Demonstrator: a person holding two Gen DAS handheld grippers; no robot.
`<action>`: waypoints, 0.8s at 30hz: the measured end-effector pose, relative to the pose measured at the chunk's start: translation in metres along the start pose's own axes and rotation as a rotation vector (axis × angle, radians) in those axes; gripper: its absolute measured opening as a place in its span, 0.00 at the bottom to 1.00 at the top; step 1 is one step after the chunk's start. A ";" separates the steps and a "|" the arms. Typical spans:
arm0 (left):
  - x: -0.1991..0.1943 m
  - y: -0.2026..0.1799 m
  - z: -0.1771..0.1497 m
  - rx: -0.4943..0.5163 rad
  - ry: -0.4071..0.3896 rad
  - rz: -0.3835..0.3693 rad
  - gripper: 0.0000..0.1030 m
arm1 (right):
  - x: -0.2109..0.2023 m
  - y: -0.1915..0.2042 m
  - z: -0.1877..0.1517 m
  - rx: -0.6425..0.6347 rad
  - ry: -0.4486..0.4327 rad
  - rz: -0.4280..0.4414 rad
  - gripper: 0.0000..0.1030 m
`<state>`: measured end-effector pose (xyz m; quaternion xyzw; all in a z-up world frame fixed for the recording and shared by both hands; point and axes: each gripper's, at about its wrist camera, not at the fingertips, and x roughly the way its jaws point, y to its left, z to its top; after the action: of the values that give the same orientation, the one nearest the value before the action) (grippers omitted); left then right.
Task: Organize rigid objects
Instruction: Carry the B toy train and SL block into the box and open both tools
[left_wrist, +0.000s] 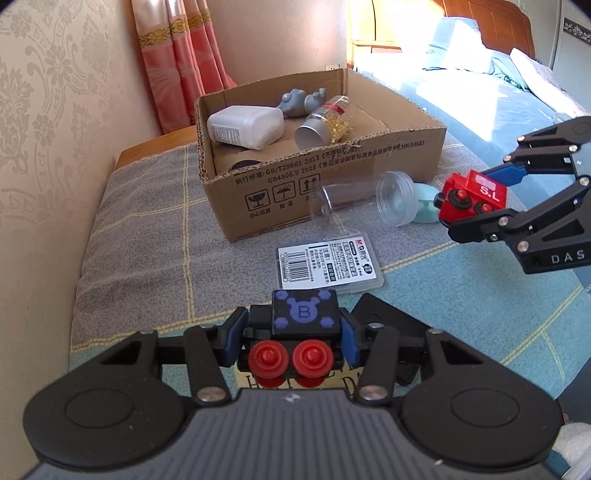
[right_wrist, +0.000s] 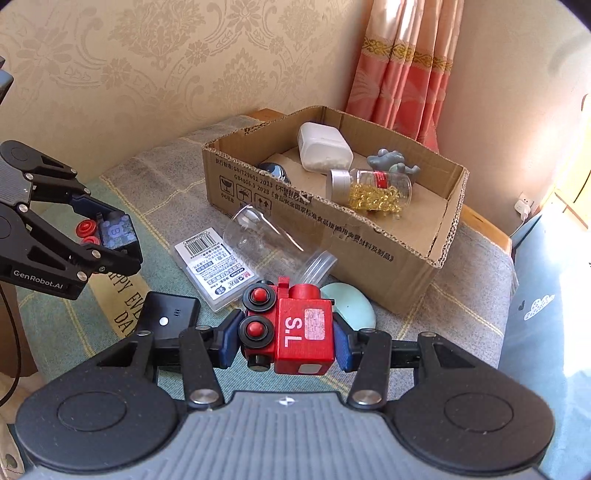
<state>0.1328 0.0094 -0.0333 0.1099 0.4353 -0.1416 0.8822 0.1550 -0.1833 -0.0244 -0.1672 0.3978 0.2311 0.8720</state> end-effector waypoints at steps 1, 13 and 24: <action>-0.002 -0.002 0.003 0.010 -0.007 -0.001 0.49 | -0.005 -0.004 0.005 0.002 -0.017 -0.005 0.53; -0.008 -0.006 0.048 0.074 -0.069 -0.009 0.49 | -0.001 -0.056 0.074 0.073 -0.115 -0.083 0.53; 0.000 0.009 0.100 0.074 -0.111 0.021 0.49 | 0.022 -0.071 0.084 0.186 -0.052 -0.091 0.93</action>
<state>0.2091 -0.0140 0.0267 0.1388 0.3793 -0.1543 0.9017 0.2572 -0.1974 0.0191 -0.0973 0.3866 0.1575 0.9035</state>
